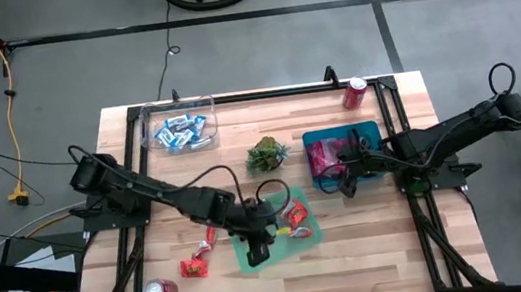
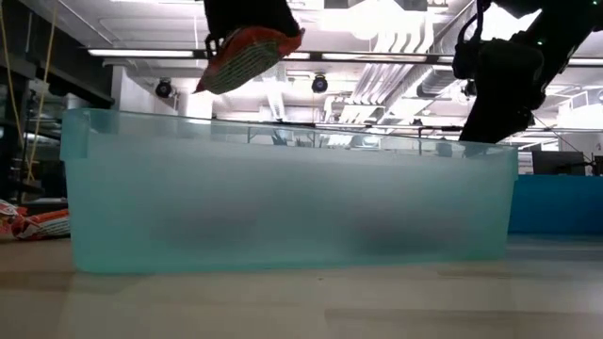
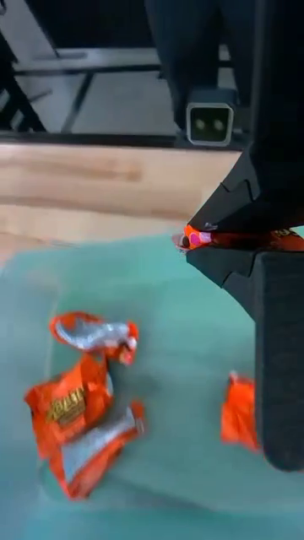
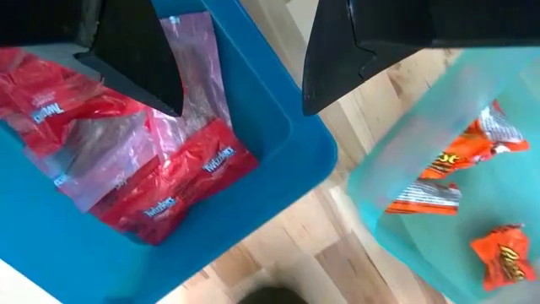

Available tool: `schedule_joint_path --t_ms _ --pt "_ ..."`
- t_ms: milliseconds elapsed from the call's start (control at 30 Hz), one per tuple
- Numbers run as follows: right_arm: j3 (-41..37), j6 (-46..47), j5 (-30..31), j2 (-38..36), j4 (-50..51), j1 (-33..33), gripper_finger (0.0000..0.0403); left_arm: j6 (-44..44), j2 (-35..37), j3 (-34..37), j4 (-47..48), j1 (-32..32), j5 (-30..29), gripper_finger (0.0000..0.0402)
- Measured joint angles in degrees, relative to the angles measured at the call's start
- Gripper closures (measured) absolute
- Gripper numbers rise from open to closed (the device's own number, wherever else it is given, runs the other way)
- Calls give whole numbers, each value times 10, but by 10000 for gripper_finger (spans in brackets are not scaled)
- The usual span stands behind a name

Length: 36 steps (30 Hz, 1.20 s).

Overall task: Sort candy
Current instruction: Put the orange candy into the green transparent bin

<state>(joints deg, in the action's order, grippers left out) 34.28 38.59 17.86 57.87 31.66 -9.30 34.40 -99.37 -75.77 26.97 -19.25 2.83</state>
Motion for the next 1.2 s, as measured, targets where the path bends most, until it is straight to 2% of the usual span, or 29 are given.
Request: schedule_joint_path --t_ms 267,367,567,767,1067,1200 --pt "0 37 -59 0 -42 -1 165 24 0 12 -11 -27 -54 401" --pt "0 85 -63 0 -52 -7 165 25 -1 37 -7 -34 -76 401" --pt "0 202 -63 0 -68 -32 165 58 -1 105 -64 -34 -89 401" --pt "0 302 -63 0 -69 -59 165 80 -9 123 -76 -36 -125 401" --pt "0 336 -23 0 -69 -85 165 94 -63 122 -98 -37 -118 401" --pt "0 332 -18 0 -71 -85 165 128 -98 122 -131 -36 -90 401"
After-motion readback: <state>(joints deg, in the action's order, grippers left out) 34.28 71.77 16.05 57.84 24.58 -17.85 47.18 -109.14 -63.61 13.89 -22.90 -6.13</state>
